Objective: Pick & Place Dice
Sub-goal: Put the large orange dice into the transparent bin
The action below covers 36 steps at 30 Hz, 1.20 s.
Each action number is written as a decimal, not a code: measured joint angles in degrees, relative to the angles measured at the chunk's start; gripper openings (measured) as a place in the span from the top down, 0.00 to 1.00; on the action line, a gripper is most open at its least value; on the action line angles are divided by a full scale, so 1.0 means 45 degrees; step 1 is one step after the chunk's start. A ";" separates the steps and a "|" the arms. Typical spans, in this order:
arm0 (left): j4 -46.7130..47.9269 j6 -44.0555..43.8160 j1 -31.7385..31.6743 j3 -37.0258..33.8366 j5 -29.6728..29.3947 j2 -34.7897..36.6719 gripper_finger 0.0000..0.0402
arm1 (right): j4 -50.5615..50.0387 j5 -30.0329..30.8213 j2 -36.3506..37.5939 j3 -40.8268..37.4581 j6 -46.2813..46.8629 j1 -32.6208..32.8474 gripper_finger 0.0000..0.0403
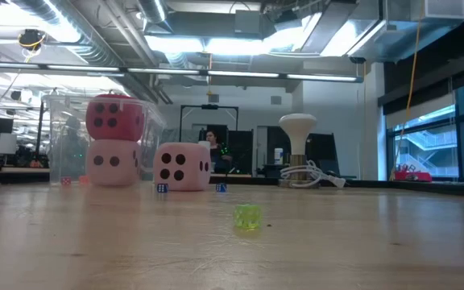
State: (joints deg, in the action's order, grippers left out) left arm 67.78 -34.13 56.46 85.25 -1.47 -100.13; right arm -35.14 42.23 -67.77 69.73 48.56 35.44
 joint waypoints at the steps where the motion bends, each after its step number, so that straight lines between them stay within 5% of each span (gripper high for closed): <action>1: -0.0026 0.0047 -0.0065 0.0000 -0.0003 -0.0138 0.99 | 0.0005 -0.0176 0.0000 0.0000 -0.0173 0.0000 0.73; 17: 0.1778 -0.0029 -0.0768 -0.0098 -0.0219 -0.2561 1.00 | 0.0000 -0.0964 0.0000 0.0000 -0.0947 0.0000 0.73; 36: 0.0280 0.0387 -0.4669 -0.4013 -0.3409 -0.0258 1.00 | 0.0000 -0.0954 0.0000 0.0000 -0.0947 0.0000 0.73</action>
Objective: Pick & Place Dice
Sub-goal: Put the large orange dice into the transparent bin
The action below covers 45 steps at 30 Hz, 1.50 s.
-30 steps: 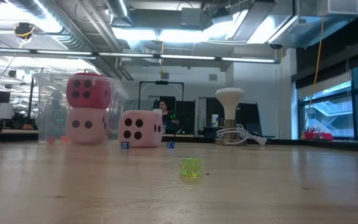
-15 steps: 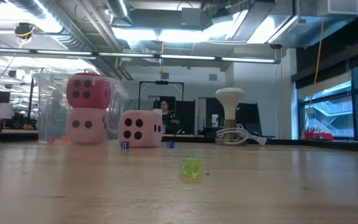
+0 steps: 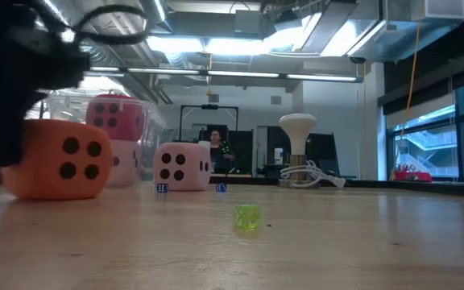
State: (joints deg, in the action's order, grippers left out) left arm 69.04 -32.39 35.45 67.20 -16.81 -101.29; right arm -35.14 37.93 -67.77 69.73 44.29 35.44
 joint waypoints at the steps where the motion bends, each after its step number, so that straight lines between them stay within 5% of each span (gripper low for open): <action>1: -0.0071 0.0117 -0.0210 -0.0046 -0.0006 0.0229 1.00 | 0.0005 0.0000 0.0000 0.0000 -0.0002 0.0000 0.73; 8: -0.0448 0.0532 -0.0614 0.0197 0.0728 0.2373 0.99 | 0.0003 -0.0005 0.0000 0.0000 -0.0005 0.0000 0.73; 17: -0.0265 -0.1985 -0.0560 0.0351 0.0290 0.5529 0.96 | 0.0005 0.0034 0.0000 0.0000 -0.0335 0.0000 0.73; 24: 0.0504 -0.3279 -0.0536 0.0334 -0.0326 0.5347 0.72 | 0.0005 0.0039 0.0000 0.0000 -0.0442 0.0000 0.73; 35: 0.0333 -0.2797 -0.0297 0.0331 -0.1693 0.4439 0.30 | 0.0005 0.0036 0.0000 0.0000 -0.0622 0.0000 0.73; 45: 0.0267 -0.1673 -0.0051 0.0331 -0.1711 0.2906 0.09 | 0.0005 0.0034 0.0000 0.0000 -0.0642 0.0000 0.73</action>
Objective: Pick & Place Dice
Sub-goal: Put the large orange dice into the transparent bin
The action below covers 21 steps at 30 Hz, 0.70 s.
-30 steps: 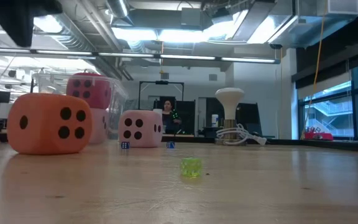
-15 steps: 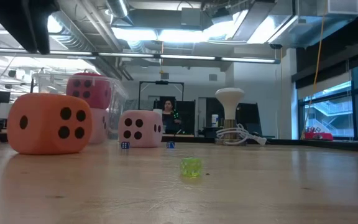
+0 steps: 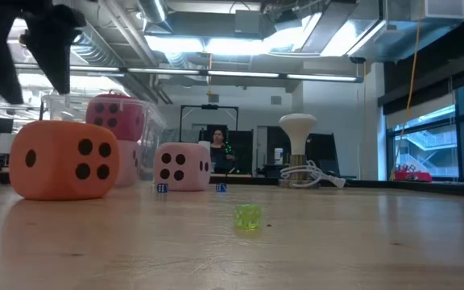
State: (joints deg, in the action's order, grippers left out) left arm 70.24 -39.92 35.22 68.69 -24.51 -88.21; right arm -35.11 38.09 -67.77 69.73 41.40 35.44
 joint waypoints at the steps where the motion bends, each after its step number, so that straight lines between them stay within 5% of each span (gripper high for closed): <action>1: -0.0022 0.0143 0.0004 0.0000 -0.0036 -0.0212 0.08 | 0.0000 0.0000 0.0000 0.0000 -0.0014 0.0000 0.73; 8: -0.0160 0.0665 -0.0030 0.0002 -0.1829 -0.1891 0.07 | 0.0000 0.0000 0.0000 0.0000 -0.0014 0.0000 0.73; 21: -0.0039 0.0532 -0.0170 0.0051 -0.1484 -0.4795 0.08 | 0.0000 -0.0039 0.0000 0.0000 0.0025 0.0000 0.73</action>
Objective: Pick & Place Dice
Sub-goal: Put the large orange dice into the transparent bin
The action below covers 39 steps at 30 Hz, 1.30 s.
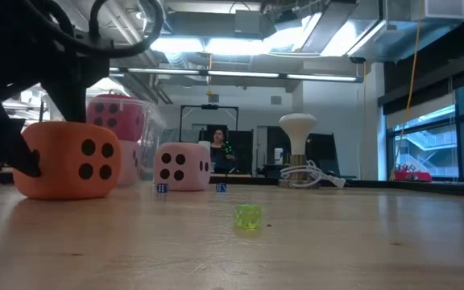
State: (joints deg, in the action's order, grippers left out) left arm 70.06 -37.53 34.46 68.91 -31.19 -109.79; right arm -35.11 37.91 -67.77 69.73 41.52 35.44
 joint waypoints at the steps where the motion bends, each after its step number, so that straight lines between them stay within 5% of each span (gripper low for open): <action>1: -0.0073 0.0011 0.0000 -0.0002 -0.0032 -0.0011 0.08 | 0.0000 0.0005 0.0000 0.0000 0.0000 0.0000 0.73; 7: -0.0335 0.0074 -0.0013 -0.0022 0.0024 -0.0016 0.15 | 0.0000 0.0010 0.0000 0.0000 -0.0005 0.0002 0.73; 14: -0.0291 0.0134 -0.0214 -0.0027 0.0304 -0.0020 0.50 | 0.0000 0.0039 0.0000 0.0000 -0.0005 0.0001 0.73; 27: -0.0133 -0.0934 -0.1159 0.0061 0.1105 -0.0043 0.51 | 0.0000 0.0039 0.0000 0.0000 -0.0005 0.0001 0.73; 39: 0.0846 -0.0510 -0.1357 0.2517 0.1431 0.0480 0.58 | 0.0000 0.0039 0.0000 0.0000 -0.0049 0.0000 0.73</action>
State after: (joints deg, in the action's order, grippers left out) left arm 73.87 -39.82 28.35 80.24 -24.75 -107.64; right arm -35.11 38.09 -67.77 69.73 41.30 35.44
